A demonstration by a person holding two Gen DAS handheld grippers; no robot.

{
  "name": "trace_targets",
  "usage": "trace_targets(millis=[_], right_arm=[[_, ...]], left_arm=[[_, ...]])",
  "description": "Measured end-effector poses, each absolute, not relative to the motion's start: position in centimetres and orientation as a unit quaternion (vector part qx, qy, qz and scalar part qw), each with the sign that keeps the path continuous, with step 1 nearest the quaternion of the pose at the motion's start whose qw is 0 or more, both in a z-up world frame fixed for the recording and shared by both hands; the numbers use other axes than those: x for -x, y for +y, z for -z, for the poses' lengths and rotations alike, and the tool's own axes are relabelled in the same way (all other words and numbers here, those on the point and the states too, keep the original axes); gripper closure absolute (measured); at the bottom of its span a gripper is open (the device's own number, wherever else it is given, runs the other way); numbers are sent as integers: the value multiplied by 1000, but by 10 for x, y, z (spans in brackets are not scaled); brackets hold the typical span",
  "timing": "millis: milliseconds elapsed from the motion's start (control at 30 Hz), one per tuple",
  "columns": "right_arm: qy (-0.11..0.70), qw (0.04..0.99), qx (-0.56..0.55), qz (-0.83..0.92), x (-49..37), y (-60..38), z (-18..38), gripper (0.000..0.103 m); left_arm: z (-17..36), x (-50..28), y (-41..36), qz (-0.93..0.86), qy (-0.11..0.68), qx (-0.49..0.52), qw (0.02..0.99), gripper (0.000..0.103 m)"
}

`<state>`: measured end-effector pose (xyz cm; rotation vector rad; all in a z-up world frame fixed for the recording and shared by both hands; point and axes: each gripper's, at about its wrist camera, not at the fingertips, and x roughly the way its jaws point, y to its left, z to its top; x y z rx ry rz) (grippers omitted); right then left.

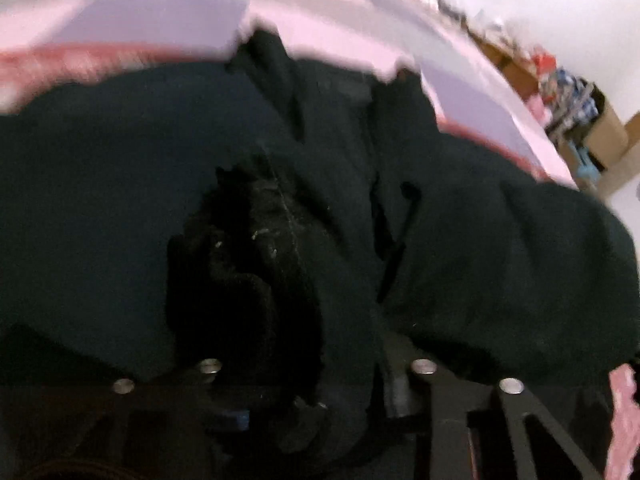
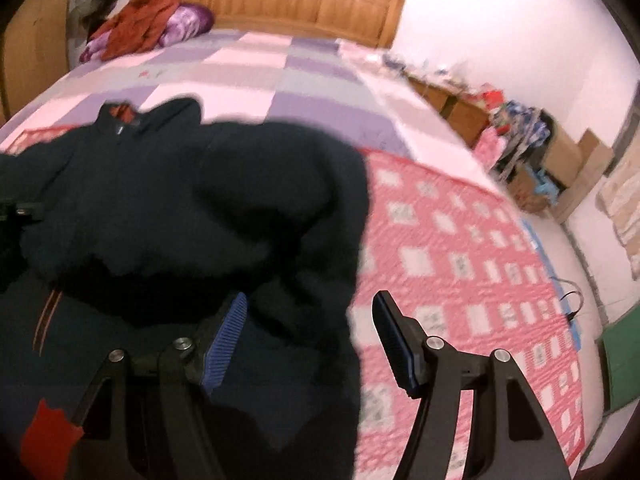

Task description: Fold large clothes

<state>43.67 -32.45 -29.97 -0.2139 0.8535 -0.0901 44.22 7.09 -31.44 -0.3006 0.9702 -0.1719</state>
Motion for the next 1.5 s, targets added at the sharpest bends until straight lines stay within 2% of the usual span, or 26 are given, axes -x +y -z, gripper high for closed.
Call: trace_targets(millis=[100, 200, 300, 433, 533, 600, 667, 800, 933, 967, 1033, 1100, 1167, 1300, 1433, 1500], right_arm=[[412, 907, 70, 58, -449, -336, 294, 36], [413, 909, 43, 44, -473, -330, 299, 36], [452, 884, 110, 56, -507, -316, 332, 36], [481, 868, 36, 120, -524, -370, 346, 31], [482, 861, 51, 155, -512, -388, 344, 31], [468, 866, 50, 165, -501, -388, 334, 32], [418, 895, 58, 146, -485, -375, 310, 32], [349, 932, 100, 26, -483, -310, 283, 32], [420, 900, 108, -38, -528, -285, 317, 32], [430, 895, 122, -6, -541, -300, 329, 34], [447, 893, 57, 17, -550, -342, 334, 34], [463, 880, 33, 96, -548, -384, 338, 34], [468, 878, 13, 97, -539, -399, 333, 34], [403, 904, 107, 90, -516, -357, 306, 34], [372, 924, 85, 12, -508, -309, 288, 34], [379, 920, 92, -32, -506, -281, 291, 34]], left_arm=[[302, -449, 107, 34, 434, 160, 886, 70], [314, -462, 132, 5, 458, 178, 871, 70], [319, -464, 119, 17, 471, 118, 874, 68], [321, -465, 98, 56, 474, 93, 874, 65], [325, -468, 75, 83, 479, 52, 872, 64], [327, -467, 74, 78, 481, 49, 872, 65], [329, -463, 84, 72, 481, 69, 871, 62], [328, -454, 88, 58, 468, 52, 880, 61], [333, -454, 100, 45, 472, 74, 877, 58], [333, -453, 99, 46, 471, 69, 878, 57], [336, -450, 93, 55, 469, 49, 880, 54], [338, -448, 90, 53, 467, 38, 882, 53], [337, -445, 92, 49, 466, 51, 882, 53], [320, -433, 93, 42, 445, 38, 894, 52], [291, -415, 96, 53, 403, 28, 913, 49], [291, -413, 95, 63, 408, 31, 910, 45]])
